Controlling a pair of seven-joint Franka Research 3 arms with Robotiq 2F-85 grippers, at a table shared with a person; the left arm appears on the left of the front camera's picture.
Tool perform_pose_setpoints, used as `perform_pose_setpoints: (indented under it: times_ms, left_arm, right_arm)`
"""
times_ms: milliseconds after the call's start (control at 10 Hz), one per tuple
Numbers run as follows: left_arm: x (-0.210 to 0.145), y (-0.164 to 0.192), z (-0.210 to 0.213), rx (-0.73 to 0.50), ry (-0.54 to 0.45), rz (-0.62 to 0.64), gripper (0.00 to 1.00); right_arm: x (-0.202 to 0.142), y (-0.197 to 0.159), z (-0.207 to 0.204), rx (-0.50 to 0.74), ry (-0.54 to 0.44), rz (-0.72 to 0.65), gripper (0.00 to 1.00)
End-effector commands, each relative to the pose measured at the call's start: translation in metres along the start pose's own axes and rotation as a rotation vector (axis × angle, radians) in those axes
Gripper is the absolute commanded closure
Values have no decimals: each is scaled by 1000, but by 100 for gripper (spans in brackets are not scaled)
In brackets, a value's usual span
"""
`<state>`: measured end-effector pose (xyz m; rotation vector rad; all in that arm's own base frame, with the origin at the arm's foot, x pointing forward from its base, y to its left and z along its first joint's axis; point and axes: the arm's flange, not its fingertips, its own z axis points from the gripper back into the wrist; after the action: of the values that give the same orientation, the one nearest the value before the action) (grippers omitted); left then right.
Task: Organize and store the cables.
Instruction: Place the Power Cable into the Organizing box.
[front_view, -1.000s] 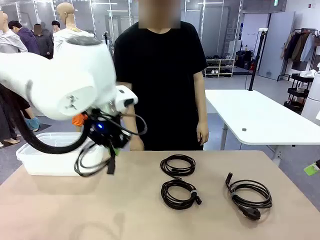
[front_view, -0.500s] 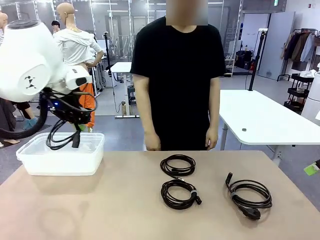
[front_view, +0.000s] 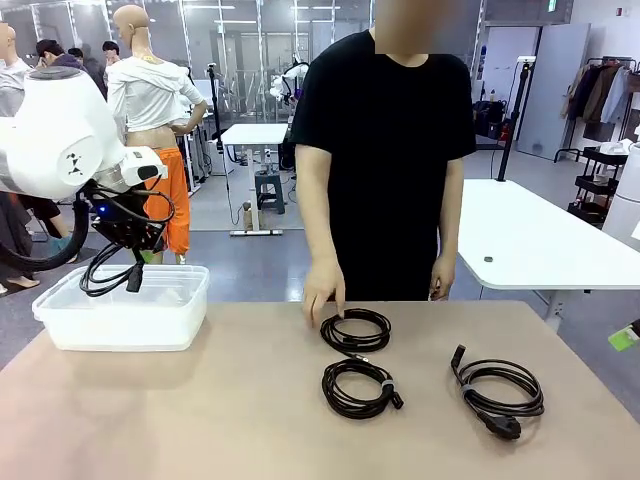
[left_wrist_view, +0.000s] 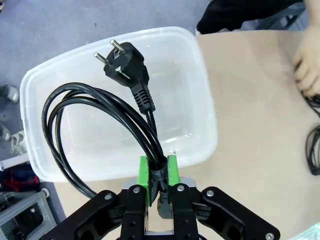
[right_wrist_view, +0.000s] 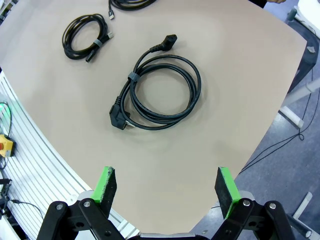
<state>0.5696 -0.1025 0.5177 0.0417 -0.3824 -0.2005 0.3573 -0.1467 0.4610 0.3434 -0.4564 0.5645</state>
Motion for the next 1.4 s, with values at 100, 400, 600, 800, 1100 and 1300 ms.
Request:
perform_pose_setpoints:
  times_ms: [100,400,600,800,1100,1300]
  left_arm:
    - [43,18,-33,12,88,1,83]
    - [55,29,-81,29,150,13,83]
    - [60,33,-102,64,199,61,83]
    - [60,34,-108,90,221,69,83]
    - [61,34,-106,74,212,84,36]
    - [59,32,-102,67,204,89,10]
  right_arm:
    - [0,-1,-1,9,-13,2,0]
    - [0,-1,-1,9,-13,2,0]
    - [0,-1,-1,9,-13,2,0]
    - [0,-1,-1,9,-13,2,0]
    - [0,-1,-1,9,-13,2,0]
    - [0,-1,-1,9,-13,2,0]
